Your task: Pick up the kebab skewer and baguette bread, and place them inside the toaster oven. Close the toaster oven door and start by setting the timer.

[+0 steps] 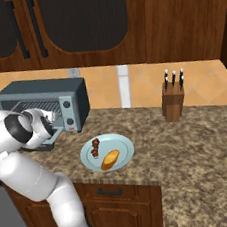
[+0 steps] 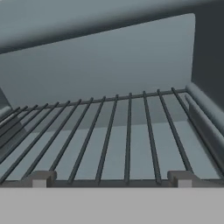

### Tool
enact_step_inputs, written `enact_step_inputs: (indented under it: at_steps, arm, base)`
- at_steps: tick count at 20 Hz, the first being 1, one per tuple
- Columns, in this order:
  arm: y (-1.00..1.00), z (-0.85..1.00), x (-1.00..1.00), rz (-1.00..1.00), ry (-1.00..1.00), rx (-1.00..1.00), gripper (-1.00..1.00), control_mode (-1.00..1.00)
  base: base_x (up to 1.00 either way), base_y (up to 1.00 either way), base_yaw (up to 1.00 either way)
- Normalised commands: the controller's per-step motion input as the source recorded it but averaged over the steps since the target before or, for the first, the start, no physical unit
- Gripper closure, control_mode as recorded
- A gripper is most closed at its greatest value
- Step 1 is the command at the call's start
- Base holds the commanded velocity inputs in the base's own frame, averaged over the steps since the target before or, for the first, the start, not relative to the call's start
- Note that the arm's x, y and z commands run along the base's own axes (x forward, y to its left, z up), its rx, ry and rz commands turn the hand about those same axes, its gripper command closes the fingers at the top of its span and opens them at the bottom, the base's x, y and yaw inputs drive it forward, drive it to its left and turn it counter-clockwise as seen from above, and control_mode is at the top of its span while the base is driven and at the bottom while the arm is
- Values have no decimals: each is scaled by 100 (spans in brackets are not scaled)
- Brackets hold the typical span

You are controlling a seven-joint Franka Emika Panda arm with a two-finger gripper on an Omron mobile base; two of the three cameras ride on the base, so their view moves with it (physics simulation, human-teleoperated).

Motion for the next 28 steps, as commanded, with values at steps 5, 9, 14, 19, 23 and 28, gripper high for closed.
enact_step_inputs:
  at_steps: [5,9,14,19,23,28]
  arm:
    - [0,0,8,0,0,0,-100,-100]
    - [0,2,0,0,0,0,-100,-100]
    - [0,16,-2,0,0,0,-100,-100]
    - [0,9,8,0,0,0,-100,-100]
    - [0,0,32,0,0,0,-100,-100]
    - [0,-29,19,0,0,0,-100,-100]
  base:
    - [0,0,0]
    - [0,0,0]
    - [0,0,0]
    - [0,0,0]
    - [0,0,0]
    - [0,0,0]
